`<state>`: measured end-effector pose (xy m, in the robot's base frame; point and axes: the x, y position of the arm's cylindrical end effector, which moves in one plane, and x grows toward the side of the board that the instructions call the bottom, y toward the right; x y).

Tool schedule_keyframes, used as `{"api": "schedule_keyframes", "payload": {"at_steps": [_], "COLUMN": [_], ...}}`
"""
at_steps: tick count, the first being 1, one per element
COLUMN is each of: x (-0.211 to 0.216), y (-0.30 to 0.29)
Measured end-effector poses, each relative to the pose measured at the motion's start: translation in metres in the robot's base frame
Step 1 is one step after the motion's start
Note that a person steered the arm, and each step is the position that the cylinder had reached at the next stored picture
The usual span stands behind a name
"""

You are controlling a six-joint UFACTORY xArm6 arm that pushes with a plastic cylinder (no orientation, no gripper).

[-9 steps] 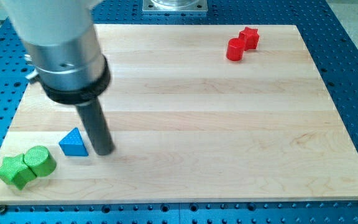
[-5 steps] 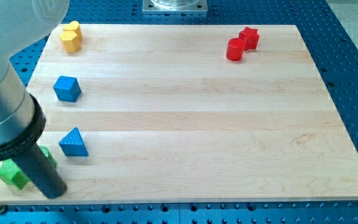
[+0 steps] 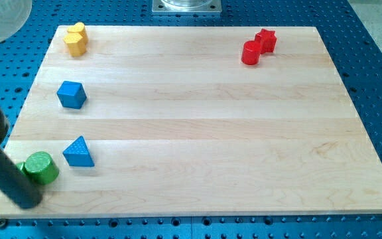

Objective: Place the green blocks horizontally with triangle

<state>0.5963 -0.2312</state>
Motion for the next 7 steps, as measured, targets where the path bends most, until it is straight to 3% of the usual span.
{"api": "schedule_keyframes", "payload": {"at_steps": [2,4,6,7], "x": [-0.014,0.022,-0.017,-0.013], "y": [0.000,-0.017,-0.050,-0.055]}}
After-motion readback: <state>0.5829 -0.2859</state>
